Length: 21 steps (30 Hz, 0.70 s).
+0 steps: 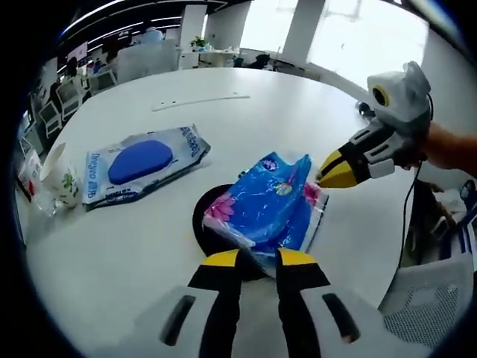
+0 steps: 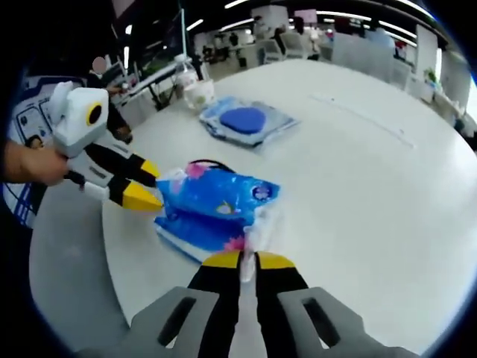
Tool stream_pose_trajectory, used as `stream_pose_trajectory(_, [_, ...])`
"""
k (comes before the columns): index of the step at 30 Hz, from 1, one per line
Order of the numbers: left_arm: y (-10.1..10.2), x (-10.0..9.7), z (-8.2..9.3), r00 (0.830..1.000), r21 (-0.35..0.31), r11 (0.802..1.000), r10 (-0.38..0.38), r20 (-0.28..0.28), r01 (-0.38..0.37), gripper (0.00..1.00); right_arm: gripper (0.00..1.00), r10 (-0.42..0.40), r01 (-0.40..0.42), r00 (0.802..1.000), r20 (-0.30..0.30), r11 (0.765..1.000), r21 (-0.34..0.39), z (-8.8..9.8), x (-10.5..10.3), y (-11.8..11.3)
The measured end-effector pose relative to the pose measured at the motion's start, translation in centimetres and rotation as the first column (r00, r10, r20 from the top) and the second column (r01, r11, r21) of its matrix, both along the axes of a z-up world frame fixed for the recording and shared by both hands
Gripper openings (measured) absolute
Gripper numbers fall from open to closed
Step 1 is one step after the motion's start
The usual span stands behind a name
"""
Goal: Arrange the tabletop items into an orderly group along one side of the table until the central work area is clear of visible clutter.
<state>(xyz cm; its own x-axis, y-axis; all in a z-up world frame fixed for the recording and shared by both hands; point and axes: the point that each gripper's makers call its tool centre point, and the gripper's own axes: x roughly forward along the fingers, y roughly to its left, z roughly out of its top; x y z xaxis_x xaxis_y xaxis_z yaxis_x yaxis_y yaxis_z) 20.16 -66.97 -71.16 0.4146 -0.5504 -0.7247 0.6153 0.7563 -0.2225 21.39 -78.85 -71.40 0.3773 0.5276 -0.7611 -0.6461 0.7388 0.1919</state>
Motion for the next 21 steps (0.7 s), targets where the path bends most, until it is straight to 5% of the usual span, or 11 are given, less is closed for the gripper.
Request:
stream_pose_trajectory(7, [0.1,0.3,0.2,1.000,-0.015,1.000,0.021,-0.020,-0.021,0.03,0.02,0.010,-0.010,1.000,0.012,1.000,-0.010,-0.1,-0.2,0.0])
stream_pose_trajectory(21, [-0.1,1.4,1.0,0.999,-0.027,0.999,0.031,-0.032,-0.032,0.00,0.01,-0.054,0.054,0.998,0.011,0.997,0.048,1.0,0.3,-0.2])
